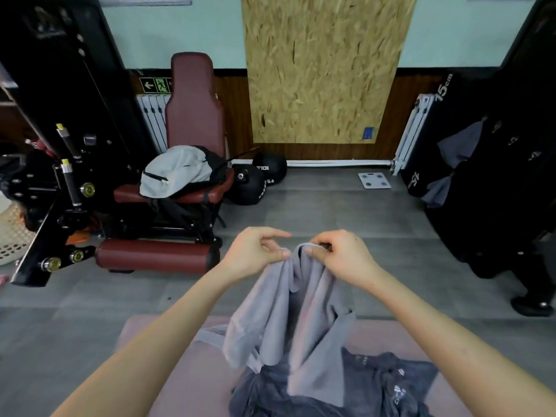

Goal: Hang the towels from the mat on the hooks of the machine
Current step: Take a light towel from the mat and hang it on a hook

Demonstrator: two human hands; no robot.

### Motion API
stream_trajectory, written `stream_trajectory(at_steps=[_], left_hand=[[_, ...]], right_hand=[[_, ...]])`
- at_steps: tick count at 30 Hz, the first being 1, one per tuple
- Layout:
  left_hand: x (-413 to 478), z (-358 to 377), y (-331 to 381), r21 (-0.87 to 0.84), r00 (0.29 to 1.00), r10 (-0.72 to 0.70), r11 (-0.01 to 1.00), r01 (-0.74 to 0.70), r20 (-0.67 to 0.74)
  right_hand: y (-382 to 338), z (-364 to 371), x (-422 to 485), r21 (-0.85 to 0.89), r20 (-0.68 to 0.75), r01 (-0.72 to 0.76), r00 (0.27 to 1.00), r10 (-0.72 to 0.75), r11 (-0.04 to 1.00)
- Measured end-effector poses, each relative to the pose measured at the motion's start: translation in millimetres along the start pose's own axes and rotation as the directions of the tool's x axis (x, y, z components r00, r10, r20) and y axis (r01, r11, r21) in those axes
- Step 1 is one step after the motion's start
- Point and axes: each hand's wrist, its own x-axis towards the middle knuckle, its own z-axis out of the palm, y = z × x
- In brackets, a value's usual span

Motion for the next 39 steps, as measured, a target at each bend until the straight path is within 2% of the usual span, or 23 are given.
stream_trajectory(at_steps=[3, 5, 8, 11, 14, 17, 22, 26, 28, 30, 33, 37, 39], left_hand=[[9.4, 29.2, 28.8, -0.058, 0.999, -0.005, 0.998, 0.008, 0.042], [15.2, 42.9, 41.5, -0.097, 0.998, -0.025, 0.995, 0.03, 0.05], [22.4, 59.7, 64.8, -0.107, 0.999, -0.033, 0.994, 0.032, -0.006], [29.9, 72.7, 90.2, -0.069, 0.997, -0.024, 0.997, 0.019, -0.072], [35.7, 78.7, 106.7, 0.056, 0.995, 0.012, 0.998, -0.007, -0.102], [36.2, 84.2, 121.4, 0.124, 0.994, 0.052, 0.992, -0.039, -0.099], [41.1, 72.1, 140.9, 0.072, 0.979, 0.049, 0.997, -0.036, -0.199], [37.7, 49.1, 140.3, 0.087, 0.975, 0.027, 0.996, -0.008, -0.22], [32.8, 41.9, 133.9, 0.088, 0.975, 0.011, 0.996, 0.009, -0.22], [27.3, 32.3, 123.9, 0.059, 0.968, -0.011, 0.998, 0.027, -0.252], [18.1, 17.6, 108.7, 0.023, 0.96, -0.063, 0.997, 0.072, -0.274], [6.2, 4.5, 83.3, 0.09, 0.951, -0.142, 0.981, 0.172, -0.274], [-1.0, -0.3, 68.4, 0.139, 0.938, -0.186, 0.962, 0.234, -0.292]], right_hand=[[13.5, -22.4, -1.7, 0.247, 0.11, 0.023, 0.993, -0.052, 0.969], [24.9, -40.7, -3.9, 0.348, 0.191, 0.027, 0.977, -0.099, 0.937], [45.3, -64.2, -9.6, 0.532, 0.254, -0.036, 0.96, -0.119, 0.846], [70.9, -75.1, -18.4, 0.623, 0.244, -0.072, 0.964, -0.106, 0.779], [100.6, -74.1, -31.1, 0.681, 0.15, -0.09, 0.989, -0.018, 0.727], [124.2, -67.0, -46.4, 0.641, 0.115, -0.056, 0.993, -0.024, 0.766], [163.1, -43.0, -61.9, 0.372, 0.111, 0.023, 0.991, -0.069, 0.928], [199.8, -41.9, -64.4, 0.181, 0.089, 0.025, 0.995, -0.042, 0.983], [209.9, -45.9, -63.1, 0.04, 0.172, 0.039, 0.984, -0.045, 0.998], [216.4, -47.2, -65.1, -0.023, 0.255, 0.03, 0.967, -0.023, 0.999], [217.3, -51.3, -71.9, 0.164, 0.254, -0.089, 0.966, 0.045, 0.983], [205.3, -60.7, -73.2, 0.417, 0.083, -0.174, 0.985, 0.153, 0.892], [197.5, -68.1, -71.2, 0.497, -0.035, -0.213, 0.964, 0.264, 0.842]])
